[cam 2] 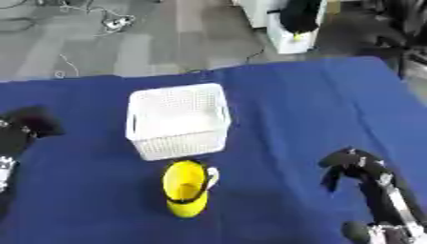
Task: Pick up objects on the table and place them in the box.
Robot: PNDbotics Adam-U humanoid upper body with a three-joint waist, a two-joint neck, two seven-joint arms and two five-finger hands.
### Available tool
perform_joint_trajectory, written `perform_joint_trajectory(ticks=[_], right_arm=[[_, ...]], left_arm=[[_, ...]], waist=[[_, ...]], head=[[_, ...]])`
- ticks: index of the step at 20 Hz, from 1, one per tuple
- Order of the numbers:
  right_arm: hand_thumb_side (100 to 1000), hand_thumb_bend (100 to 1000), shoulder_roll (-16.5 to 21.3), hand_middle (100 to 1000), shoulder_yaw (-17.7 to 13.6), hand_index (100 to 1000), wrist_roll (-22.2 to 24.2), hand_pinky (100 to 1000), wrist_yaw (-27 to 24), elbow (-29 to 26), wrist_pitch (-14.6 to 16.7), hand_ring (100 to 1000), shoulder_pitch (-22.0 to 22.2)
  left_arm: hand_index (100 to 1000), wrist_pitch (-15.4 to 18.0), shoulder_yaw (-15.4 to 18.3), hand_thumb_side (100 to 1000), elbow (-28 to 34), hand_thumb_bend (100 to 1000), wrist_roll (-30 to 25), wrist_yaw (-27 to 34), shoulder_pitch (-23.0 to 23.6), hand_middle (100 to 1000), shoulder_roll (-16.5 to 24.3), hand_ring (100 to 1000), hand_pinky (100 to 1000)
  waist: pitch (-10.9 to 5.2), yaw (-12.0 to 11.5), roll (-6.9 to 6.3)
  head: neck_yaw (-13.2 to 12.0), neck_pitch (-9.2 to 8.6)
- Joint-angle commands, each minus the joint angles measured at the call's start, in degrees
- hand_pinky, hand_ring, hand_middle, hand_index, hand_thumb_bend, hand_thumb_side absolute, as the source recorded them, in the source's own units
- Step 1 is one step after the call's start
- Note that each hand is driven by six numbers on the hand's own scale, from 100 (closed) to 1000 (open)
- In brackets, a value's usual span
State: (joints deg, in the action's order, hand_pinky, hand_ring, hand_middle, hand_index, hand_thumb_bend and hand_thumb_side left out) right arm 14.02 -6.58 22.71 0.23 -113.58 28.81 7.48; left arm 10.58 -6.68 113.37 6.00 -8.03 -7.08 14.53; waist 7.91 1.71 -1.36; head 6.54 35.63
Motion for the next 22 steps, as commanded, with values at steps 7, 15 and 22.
perform_joint_trajectory(ticks=[7, 15, 22], right_arm=[[681, 806, 3.5, 617, 0.2, 734, 0.1, 358, 0.7, -1.0, 3.2, 470, 1.0], [685, 852, 9.6, 660, 1.2, 744, 0.3, 407, 2.4, -1.0, 7.4, 522, 0.7], [694, 861, 14.2, 677, 3.7, 738, 1.8, 440, 3.8, -1.0, 11.3, 551, -0.5]], left_arm=[[817, 0.2, 0.0, 839, 1.2, 184, -0.1, 0.4, -0.2, 618, 0.1, 637, 697], [816, 0.2, -0.2, 838, 1.2, 185, -0.3, 0.5, -0.5, 619, 0.2, 638, 697], [816, 0.3, -0.4, 838, 1.2, 184, -0.6, 0.6, -0.9, 619, 0.4, 638, 697]], waist=[[-0.39, -0.2, 0.20], [-0.37, -0.5, 0.45], [-0.03, -0.9, 0.51]], head=[[-0.4, -0.41], [-0.2, 0.02], [0.3, 0.05]])
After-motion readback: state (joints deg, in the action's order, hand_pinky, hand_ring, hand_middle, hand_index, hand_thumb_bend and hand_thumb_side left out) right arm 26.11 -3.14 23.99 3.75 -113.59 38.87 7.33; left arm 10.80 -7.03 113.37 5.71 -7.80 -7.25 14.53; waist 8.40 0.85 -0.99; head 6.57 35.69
